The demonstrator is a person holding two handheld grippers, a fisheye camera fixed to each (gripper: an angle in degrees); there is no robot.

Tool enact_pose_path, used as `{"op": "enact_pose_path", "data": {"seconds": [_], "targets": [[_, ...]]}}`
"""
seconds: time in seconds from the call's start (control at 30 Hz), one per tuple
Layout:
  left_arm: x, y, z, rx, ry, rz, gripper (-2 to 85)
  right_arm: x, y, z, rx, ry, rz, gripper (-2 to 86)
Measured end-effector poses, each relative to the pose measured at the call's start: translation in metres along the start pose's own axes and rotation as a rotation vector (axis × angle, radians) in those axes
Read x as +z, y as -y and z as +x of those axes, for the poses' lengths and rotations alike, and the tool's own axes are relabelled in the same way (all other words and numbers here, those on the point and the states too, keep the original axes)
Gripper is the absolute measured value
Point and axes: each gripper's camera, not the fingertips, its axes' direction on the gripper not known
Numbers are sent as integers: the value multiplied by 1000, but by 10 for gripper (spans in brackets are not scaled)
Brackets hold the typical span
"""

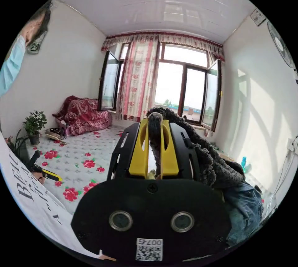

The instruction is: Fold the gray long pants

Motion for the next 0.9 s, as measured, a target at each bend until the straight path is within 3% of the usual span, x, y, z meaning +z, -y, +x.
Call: {"op": "enact_pose_path", "data": {"seconds": [0.13, 0.2, 0.23, 0.3, 0.4, 0.47, 0.53, 0.6, 0.8, 0.9], "targets": [[-30, -20, -34, -47, 37, 44, 64, 15, -6, -146, -89, 410, 114, 67], [-41, -27, -54, -86, 56, 49, 64, 37, -21, -244, -106, 826, 95, 69], [-48, -31, -69, -116, 61, 50, 64, 48, -28, -270, -109, 914, 68, 70], [-56, -38, -93, -158, 73, 56, 63, 110, -71, -379, -61, 1188, -193, 77], [-66, -53, -139, -267, 104, 28, 33, 177, -150, -486, -13, 1377, -605, 81], [-70, -65, -162, -306, 198, -23, 50, 194, -194, -513, 58, 1373, -720, 84], [-78, -79, -191, -338, 164, -31, 68, 202, -226, -525, 62, 1295, -795, 86], [-78, -83, -208, -344, 146, -63, 79, 207, -266, -528, 47, 1105, -887, 88], [-49, -57, -218, -178, 90, -162, 109, 212, -378, -504, 179, 631, -1113, 91], [-10, -35, -215, -102, 109, -235, 104, 219, -427, -521, 153, 583, -1235, 92]]}}
